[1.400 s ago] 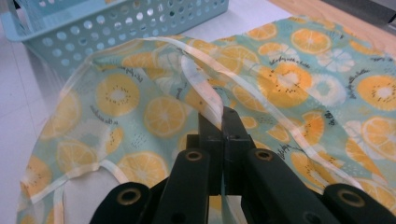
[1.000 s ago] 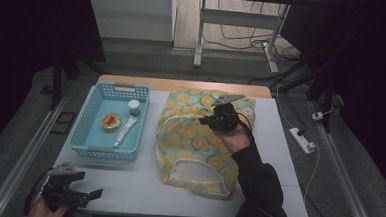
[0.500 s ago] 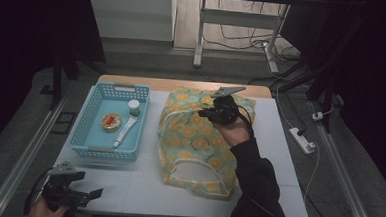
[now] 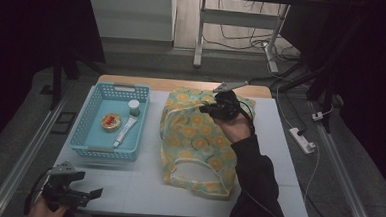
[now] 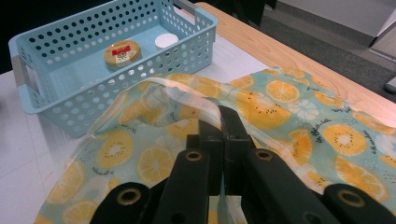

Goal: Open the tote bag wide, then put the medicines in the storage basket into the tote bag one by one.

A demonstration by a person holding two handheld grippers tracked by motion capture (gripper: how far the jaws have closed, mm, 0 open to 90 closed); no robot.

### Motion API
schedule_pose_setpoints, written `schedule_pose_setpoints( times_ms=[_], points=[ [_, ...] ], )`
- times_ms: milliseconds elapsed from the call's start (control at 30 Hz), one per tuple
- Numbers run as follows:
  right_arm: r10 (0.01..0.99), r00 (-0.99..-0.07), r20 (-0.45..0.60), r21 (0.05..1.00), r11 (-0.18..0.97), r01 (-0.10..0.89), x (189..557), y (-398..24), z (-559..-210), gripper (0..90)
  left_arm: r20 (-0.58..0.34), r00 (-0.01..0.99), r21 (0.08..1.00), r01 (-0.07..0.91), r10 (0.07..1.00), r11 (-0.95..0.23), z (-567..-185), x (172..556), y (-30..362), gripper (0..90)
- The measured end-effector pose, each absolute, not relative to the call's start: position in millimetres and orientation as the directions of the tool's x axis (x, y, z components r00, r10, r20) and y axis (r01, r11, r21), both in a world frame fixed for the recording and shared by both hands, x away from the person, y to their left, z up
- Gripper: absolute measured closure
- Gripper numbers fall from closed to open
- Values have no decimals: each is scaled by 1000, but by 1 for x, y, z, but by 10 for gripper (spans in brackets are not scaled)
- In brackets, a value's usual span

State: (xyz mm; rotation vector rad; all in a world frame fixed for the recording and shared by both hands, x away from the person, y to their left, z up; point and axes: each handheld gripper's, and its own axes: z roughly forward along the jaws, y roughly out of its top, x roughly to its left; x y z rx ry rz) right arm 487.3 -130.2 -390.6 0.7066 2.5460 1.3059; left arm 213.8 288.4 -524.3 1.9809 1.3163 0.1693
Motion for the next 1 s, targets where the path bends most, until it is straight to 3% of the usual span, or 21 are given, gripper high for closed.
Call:
schedule_pose_setpoints(
  times_ms=[1000],
  points=[
    [483,-875,46,807,498,317,483,-133,-398,893,-292,479,688,706,828,-166,-520,212,291,1]
  ],
)
